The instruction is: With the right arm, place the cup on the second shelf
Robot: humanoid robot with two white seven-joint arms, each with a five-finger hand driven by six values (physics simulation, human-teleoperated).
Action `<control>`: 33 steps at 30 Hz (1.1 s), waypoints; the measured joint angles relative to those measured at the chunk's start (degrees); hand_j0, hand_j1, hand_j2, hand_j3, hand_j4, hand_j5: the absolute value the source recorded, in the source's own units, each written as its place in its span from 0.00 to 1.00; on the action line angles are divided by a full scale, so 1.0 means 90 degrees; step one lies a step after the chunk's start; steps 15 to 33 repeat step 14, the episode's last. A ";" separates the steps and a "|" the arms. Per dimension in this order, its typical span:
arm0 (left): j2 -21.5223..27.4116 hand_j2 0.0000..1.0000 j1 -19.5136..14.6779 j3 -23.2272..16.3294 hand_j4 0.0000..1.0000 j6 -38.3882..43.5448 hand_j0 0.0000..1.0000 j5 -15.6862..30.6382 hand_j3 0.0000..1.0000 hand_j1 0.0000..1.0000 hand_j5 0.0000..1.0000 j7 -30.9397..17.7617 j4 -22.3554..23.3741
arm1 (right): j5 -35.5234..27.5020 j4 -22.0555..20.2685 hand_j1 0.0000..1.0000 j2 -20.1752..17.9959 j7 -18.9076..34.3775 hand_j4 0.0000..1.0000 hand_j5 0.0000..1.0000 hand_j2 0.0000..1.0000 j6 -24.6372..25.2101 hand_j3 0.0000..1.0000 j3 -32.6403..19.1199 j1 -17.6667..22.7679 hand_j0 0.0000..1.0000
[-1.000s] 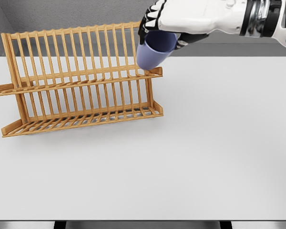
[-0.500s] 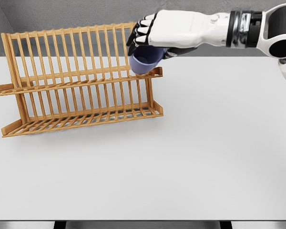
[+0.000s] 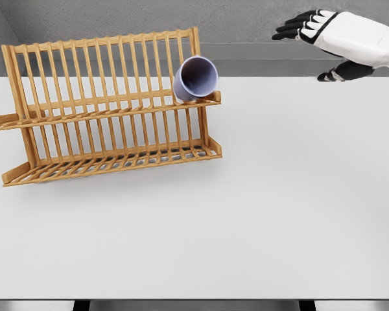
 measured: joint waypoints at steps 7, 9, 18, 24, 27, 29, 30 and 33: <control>0.0000 1.00 0.0000 0.0002 1.00 0.0001 1.00 0.0000 1.00 1.00 1.00 -0.0001 -0.0002 | 0.0120 0.0325 1.00 0.0361 0.0003 1.00 1.00 1.00 -0.0012 1.00 -0.1830 0.2081 1.00; 0.0000 1.00 0.0000 0.0002 1.00 0.0000 1.00 0.0000 1.00 1.00 1.00 -0.0001 -0.0001 | 0.0155 0.0338 1.00 0.0541 0.0002 1.00 1.00 1.00 -0.0008 1.00 -0.1887 0.2081 1.00; 0.0000 1.00 0.0000 -0.0014 1.00 -0.0002 1.00 0.0024 1.00 1.00 1.00 -0.0003 -0.0004 | 0.0195 0.0350 1.00 0.0878 0.0002 1.00 1.00 1.00 -0.0008 1.00 -0.1680 0.2072 1.00; 0.0000 1.00 0.0000 -0.0014 1.00 -0.0002 1.00 0.0024 1.00 1.00 1.00 -0.0003 -0.0004 | 0.0195 0.0350 1.00 0.0878 0.0002 1.00 1.00 1.00 -0.0008 1.00 -0.1680 0.2072 1.00; 0.0000 1.00 0.0000 -0.0014 1.00 -0.0002 1.00 0.0024 1.00 1.00 1.00 -0.0003 -0.0004 | 0.0195 0.0350 1.00 0.0878 0.0002 1.00 1.00 1.00 -0.0008 1.00 -0.1680 0.2072 1.00; 0.0000 1.00 0.0000 -0.0014 1.00 -0.0002 1.00 0.0024 1.00 1.00 1.00 -0.0003 -0.0004 | 0.0195 0.0350 1.00 0.0878 0.0002 1.00 1.00 1.00 -0.0008 1.00 -0.1680 0.2072 1.00; 0.0000 1.00 0.0000 -0.0014 1.00 -0.0002 1.00 0.0024 1.00 1.00 1.00 -0.0003 -0.0004 | 0.0195 0.0350 1.00 0.0878 0.0002 1.00 1.00 1.00 -0.0008 1.00 -0.1680 0.2072 1.00; 0.0000 1.00 0.0000 -0.0014 1.00 -0.0002 1.00 0.0024 1.00 1.00 1.00 -0.0003 -0.0004 | 0.0195 0.0350 1.00 0.0878 0.0002 1.00 1.00 1.00 -0.0008 1.00 -0.1680 0.2072 1.00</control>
